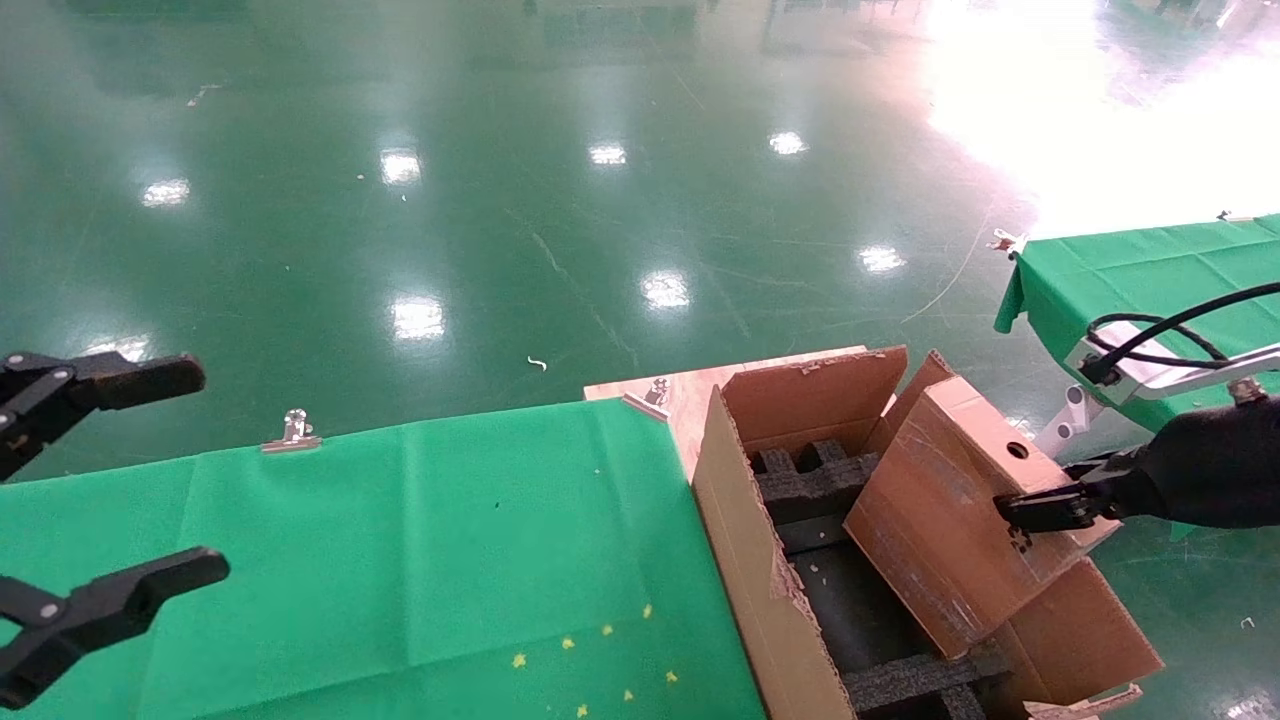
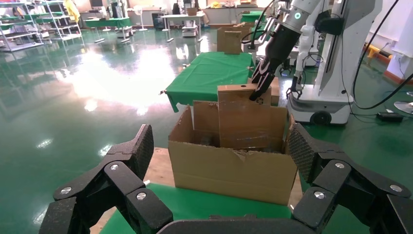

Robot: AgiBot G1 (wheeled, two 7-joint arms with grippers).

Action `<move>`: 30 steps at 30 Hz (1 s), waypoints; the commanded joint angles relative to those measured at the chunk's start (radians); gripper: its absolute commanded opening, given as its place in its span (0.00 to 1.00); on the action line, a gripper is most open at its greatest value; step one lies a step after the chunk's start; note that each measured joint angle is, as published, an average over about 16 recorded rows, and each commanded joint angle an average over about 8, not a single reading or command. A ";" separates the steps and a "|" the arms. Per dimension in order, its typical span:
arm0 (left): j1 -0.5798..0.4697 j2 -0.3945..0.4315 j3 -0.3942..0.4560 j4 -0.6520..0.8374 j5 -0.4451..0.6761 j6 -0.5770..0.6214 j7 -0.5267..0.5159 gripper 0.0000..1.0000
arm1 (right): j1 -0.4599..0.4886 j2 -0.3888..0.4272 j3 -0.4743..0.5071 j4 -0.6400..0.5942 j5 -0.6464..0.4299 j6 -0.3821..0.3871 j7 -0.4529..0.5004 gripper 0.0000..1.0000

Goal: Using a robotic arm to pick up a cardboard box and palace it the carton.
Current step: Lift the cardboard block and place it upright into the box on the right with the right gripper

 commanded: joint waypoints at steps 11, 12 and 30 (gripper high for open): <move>0.000 0.000 0.000 0.000 0.000 0.000 0.000 1.00 | -0.017 -0.011 -0.012 -0.020 -0.014 0.029 0.052 0.00; 0.000 0.000 0.000 0.000 0.000 0.000 0.000 1.00 | -0.022 -0.013 -0.015 -0.019 -0.021 0.037 0.068 0.00; 0.000 0.000 0.000 0.000 0.000 0.000 0.000 1.00 | -0.114 -0.075 -0.083 -0.002 -0.210 0.189 0.307 0.00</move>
